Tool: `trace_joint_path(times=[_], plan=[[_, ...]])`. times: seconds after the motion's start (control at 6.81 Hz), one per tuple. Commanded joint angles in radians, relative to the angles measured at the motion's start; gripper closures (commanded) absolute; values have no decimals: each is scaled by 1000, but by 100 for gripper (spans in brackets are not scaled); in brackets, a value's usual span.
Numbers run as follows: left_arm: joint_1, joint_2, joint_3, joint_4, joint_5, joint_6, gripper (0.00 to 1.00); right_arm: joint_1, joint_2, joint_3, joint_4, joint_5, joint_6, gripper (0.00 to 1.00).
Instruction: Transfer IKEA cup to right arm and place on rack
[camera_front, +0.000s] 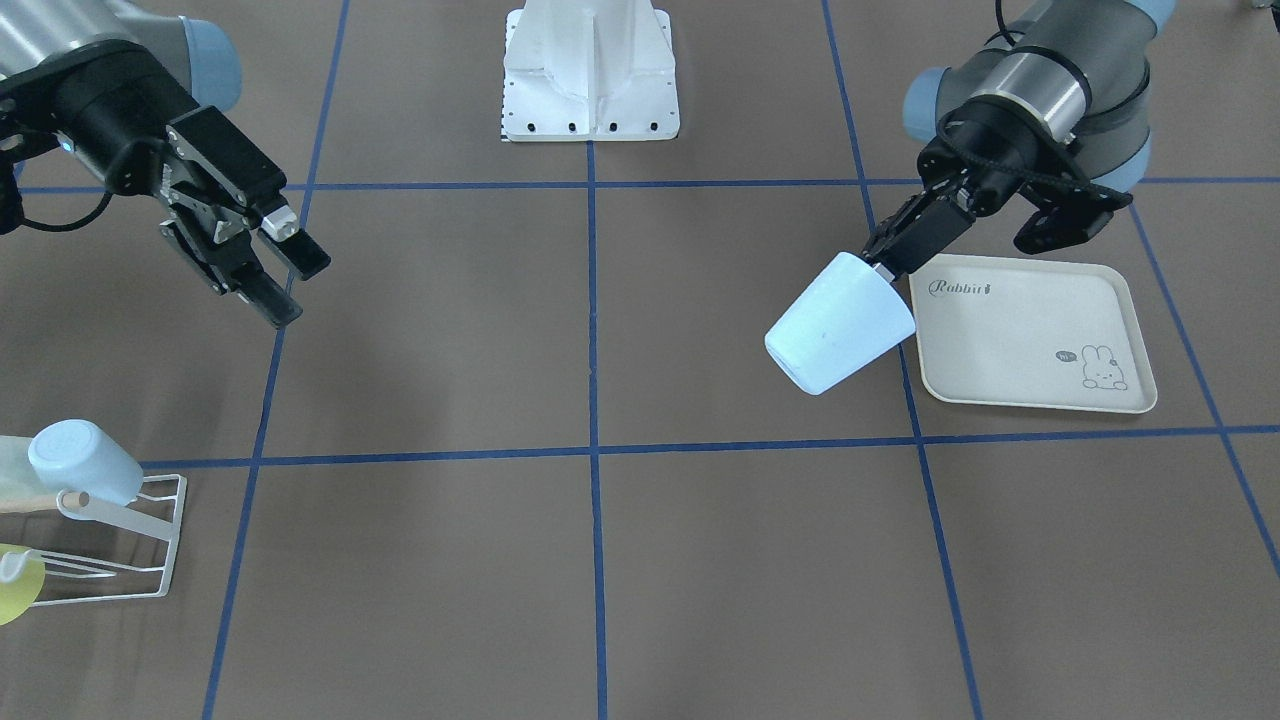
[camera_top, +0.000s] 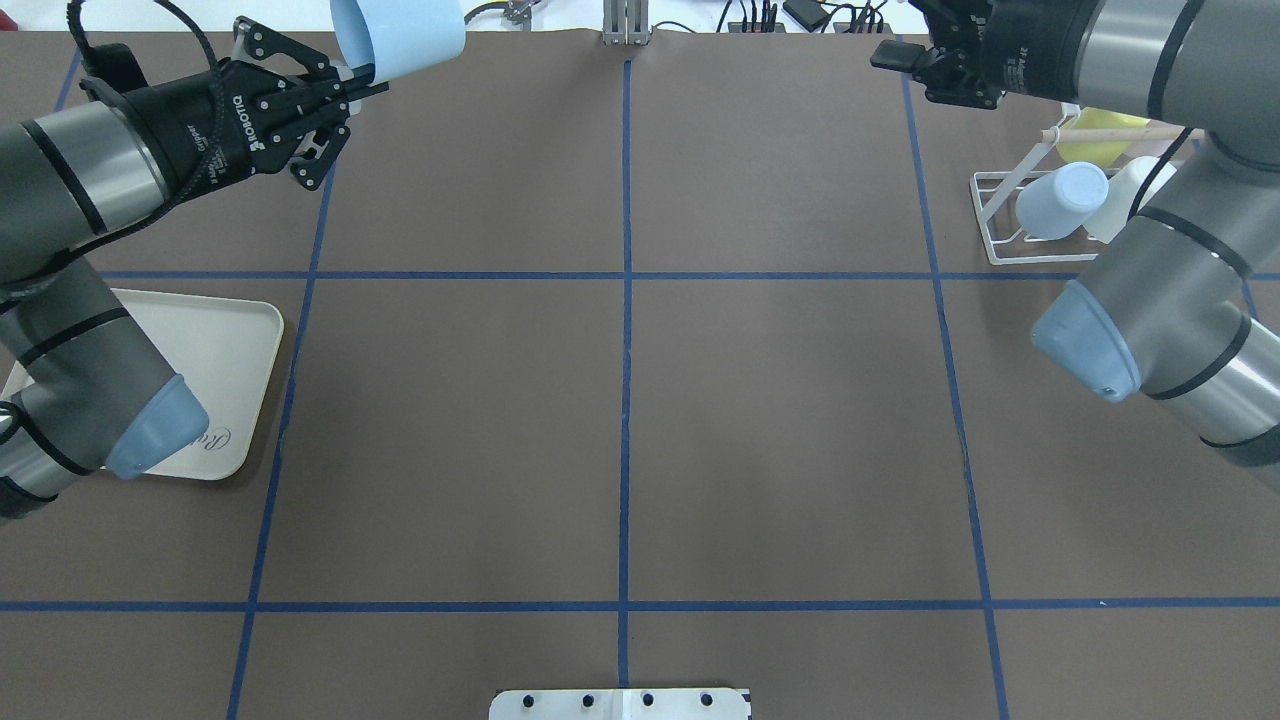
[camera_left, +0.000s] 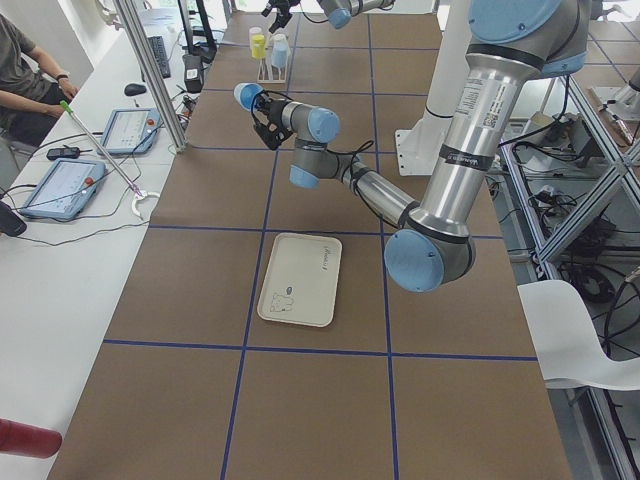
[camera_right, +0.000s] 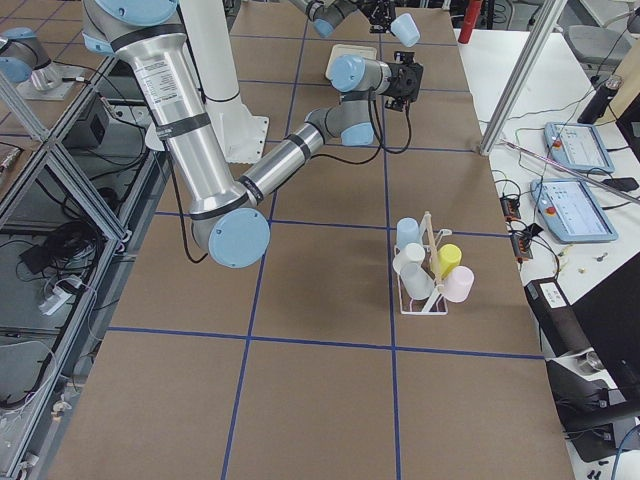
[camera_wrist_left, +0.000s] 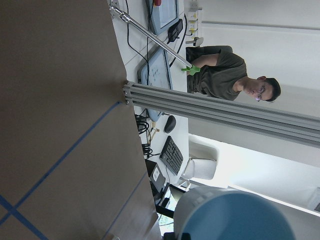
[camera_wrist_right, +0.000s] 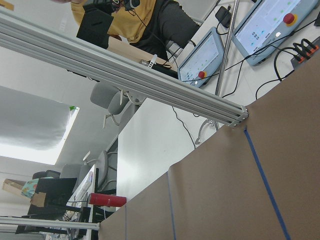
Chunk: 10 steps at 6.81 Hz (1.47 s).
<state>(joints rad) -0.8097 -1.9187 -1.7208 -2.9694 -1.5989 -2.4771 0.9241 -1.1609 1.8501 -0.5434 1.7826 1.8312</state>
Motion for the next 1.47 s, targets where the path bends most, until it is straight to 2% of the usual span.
trace_joint_path(times=[0.0,0.29,0.59,0.88,1.32], plan=[[68,-37,13,-124,104,-141,100,-59,65,-6,33,-99,106,0],[165,-66,42,-251,255,-195,100,-167,125,-6,34,-240,149,0],[170,-69,79,-293,255,-194,100,-234,200,-46,40,-334,173,0],[178,-104,84,-286,252,-184,100,-241,228,-127,114,-339,189,0],[214,-181,140,-269,255,-175,100,-249,230,-143,115,-338,183,0]])
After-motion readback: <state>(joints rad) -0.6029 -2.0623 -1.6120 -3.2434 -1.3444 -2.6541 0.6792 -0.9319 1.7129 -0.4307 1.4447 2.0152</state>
